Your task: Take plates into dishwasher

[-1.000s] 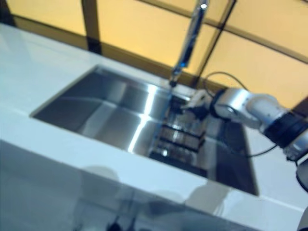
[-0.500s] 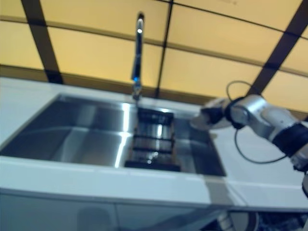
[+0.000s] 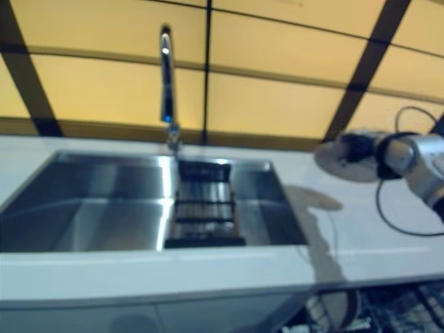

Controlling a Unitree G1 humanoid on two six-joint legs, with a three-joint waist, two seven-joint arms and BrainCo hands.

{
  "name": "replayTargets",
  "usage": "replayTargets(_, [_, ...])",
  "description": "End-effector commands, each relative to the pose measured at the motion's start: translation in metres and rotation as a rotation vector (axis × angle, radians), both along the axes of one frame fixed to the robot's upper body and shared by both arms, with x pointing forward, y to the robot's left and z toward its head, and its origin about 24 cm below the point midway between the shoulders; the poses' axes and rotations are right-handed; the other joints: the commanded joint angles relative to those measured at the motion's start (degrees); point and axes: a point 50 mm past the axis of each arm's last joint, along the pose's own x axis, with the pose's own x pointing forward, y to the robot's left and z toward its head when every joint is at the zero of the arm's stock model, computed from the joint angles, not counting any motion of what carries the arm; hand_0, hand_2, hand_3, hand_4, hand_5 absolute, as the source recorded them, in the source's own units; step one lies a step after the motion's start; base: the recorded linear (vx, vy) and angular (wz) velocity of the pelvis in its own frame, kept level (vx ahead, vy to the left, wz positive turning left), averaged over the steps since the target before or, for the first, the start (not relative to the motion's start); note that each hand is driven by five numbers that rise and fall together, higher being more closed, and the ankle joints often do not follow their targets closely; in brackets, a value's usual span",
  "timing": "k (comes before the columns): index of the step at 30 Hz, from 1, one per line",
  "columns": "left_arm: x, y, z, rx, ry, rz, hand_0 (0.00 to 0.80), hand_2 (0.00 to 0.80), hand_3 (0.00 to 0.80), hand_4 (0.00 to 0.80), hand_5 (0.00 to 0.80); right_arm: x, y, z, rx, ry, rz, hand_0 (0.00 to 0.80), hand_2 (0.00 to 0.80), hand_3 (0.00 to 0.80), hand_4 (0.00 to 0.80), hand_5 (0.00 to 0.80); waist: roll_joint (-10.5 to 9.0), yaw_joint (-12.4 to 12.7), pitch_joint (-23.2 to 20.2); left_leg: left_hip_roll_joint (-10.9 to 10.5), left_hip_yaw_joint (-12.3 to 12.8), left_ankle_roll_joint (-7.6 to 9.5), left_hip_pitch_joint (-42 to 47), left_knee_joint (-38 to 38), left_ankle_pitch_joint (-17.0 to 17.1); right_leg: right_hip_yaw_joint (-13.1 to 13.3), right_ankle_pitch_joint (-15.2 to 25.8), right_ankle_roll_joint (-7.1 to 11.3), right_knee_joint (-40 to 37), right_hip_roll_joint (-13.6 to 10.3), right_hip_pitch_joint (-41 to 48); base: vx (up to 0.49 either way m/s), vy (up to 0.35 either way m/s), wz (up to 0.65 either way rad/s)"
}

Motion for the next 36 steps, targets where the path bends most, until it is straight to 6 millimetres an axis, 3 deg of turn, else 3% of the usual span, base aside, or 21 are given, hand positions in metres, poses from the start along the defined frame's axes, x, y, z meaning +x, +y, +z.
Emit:
replayTargets(1, [0.007,0.014,0.005,0.049,0.001,-0.043,0.0,0.0,0.0,0.0,0.0,-0.022,-0.038,0.037,0.028,-0.154,-0.158,0.8,0.8,0.8,0.8,0.8,-2.89,0.52,-1.06,-0.76,0.22,-0.14,5.06,-0.03,-7.42,0.71,4.38,5.76,0.03,-0.97,-2.19,0.0,-0.012,-0.14])
replayTargets(7, [0.002,0.016,0.005,0.053,0.017,-0.034,0.0,0.0,0.0,0.0,0.0,-0.049,-0.072,0.042,0.042,-0.151,-0.269,0.8,0.8,0.8,0.8,0.8,-2.76,-1.98,-1.73,-0.22,1.41,-0.08,5.32,-0.03,-7.36,2.66,4.8,5.74,0.03,0.01,-2.83,0.008,-0.021,-0.14])
replayTargets(11, [0.0,0.016,0.004,0.052,0.02,-0.025,0.0,0.0,0.0,0.0,0.0,-0.059,-0.082,0.041,0.074,-0.161,-0.297,0.8,0.8,0.8,0.8,0.8,-2.62,-3.07,-2.03,0.03,1.93,-0.06,5.46,-0.03,-7.35,3.54,5.02,5.79,0.03,0.42,-3.11,0.026,-0.022,-0.17])
replayTargets(17, [-0.001,0.019,0.005,0.054,0.016,0.001,0.0,0.0,0.0,0.0,0.0,-0.078,-0.103,0.025,0.226,-0.227,-0.365,0.8,0.8,0.8,0.8,0.8,-2.11,-5.69,-2.7,1.06,3.63,-0.3,5.32,-0.03,-7.27,4.9,5.62,6.31,0.03,1.08,-4.17,0.005,-0.054,-0.16])
replayTargets(20, [-0.004,0.021,0.005,0.058,0.022,0.006,0.0,0.0,0.0,0.0,0.0,-0.09,-0.115,0.004,0.322,-0.215,-0.411,0.8,0.8,0.8,0.8,0.8,-1.89,-6.92,-2.67,1.61,4.73,-0.45,5.4,-0.03,-7.24,5.29,5.83,6.47,0.03,1.35,-4.62,-0.009,-0.064,-0.16])
replayTargets(22, [-0.005,0.024,0.006,0.061,0.028,0.009,0.0,0.0,0.0,0.0,0.0,-0.101,-0.123,-0.023,0.387,-0.194,-0.439,0.8,0.8,0.8,0.8,0.8,-1.51,-7.89,-2.41,1.99,5.61,-0.57,5.65,-0.03,-7.25,5.59,5.96,6.54,0.03,1.41,-4.88,-0.02,-0.066,-0.1])
replayTargets(28, [0.001,0.027,0.008,0.063,0.018,-0.008,0.0,0.0,0.0,0.0,0.0,-0.121,-0.132,-0.077,0.516,-0.166,-0.511,0.8,0.8,0.8,0.8,0.8,-0.68,-8.62,-1.73,2.33,6.94,-0.69,6.28,-0.03,-7.47,5.92,6.23,6.61,0.03,1.35,-5.23,-0.015,-0.052,-0.13])
replayTargets(36, [0.011,0.023,0.009,0.063,-0.003,-0.054,0.0,0.0,0.0,0.0,0.0,-0.13,-0.127,-0.126,0.677,-0.165,-0.566,0.8,0.8,0.8,0.8,0.8,0.54,-10.11,-0.72,2.22,8.21,-0.5,6.47,-0.03,-7.98,6.58,6.66,6.8,0.03,1.0,-6.32,-0.033,-0.034,-0.07])
